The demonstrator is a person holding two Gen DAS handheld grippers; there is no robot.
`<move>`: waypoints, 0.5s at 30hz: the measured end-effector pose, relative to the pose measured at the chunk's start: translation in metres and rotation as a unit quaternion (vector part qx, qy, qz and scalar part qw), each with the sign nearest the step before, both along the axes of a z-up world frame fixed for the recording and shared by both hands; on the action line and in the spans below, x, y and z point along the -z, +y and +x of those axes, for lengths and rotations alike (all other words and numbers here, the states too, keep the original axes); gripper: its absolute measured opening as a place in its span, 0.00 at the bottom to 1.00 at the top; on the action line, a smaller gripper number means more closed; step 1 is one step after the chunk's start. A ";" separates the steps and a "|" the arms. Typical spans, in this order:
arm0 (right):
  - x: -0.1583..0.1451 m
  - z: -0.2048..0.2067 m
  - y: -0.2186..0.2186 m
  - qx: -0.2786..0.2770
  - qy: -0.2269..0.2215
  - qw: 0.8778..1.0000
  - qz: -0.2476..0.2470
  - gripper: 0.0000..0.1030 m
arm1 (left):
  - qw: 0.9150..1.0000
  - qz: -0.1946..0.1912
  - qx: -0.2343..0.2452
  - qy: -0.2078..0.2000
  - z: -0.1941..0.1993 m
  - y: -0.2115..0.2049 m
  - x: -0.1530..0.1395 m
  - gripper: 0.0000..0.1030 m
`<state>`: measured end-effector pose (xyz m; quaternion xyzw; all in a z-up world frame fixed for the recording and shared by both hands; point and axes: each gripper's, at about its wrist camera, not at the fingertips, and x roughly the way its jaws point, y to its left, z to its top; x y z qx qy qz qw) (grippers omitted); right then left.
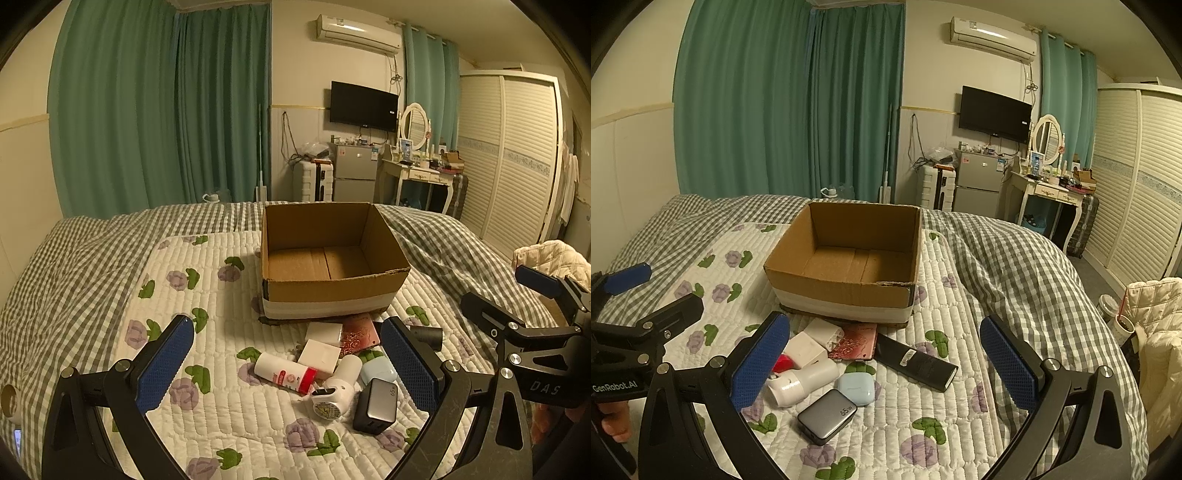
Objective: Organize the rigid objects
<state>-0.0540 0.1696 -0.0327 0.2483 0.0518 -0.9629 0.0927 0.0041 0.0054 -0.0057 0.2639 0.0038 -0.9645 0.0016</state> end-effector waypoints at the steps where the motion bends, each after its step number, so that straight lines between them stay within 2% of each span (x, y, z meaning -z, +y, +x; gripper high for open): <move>1: -0.001 0.001 -0.002 -0.001 0.001 1.000 0.002 1.00 | 1.000 0.000 -0.001 0.000 0.002 -0.001 -0.001 1.00; 4: -0.006 0.005 -0.005 -0.005 0.007 1.000 0.015 1.00 | 1.000 -0.008 -0.011 -0.008 0.004 -0.001 -0.003 1.00; 8: 0.001 0.003 -0.009 -0.027 -0.023 0.999 0.024 1.00 | 0.999 -0.007 -0.016 -0.029 0.001 -0.004 0.008 1.00; 13: 0.046 -0.015 -0.020 -0.053 -0.100 0.992 0.053 1.00 | 0.997 -0.017 -0.021 -0.072 -0.015 -0.008 0.045 1.00; 15: 0.074 -0.023 -0.028 -0.062 -0.135 0.986 0.074 1.00 | 0.995 -0.020 -0.025 -0.094 -0.023 -0.012 0.063 1.00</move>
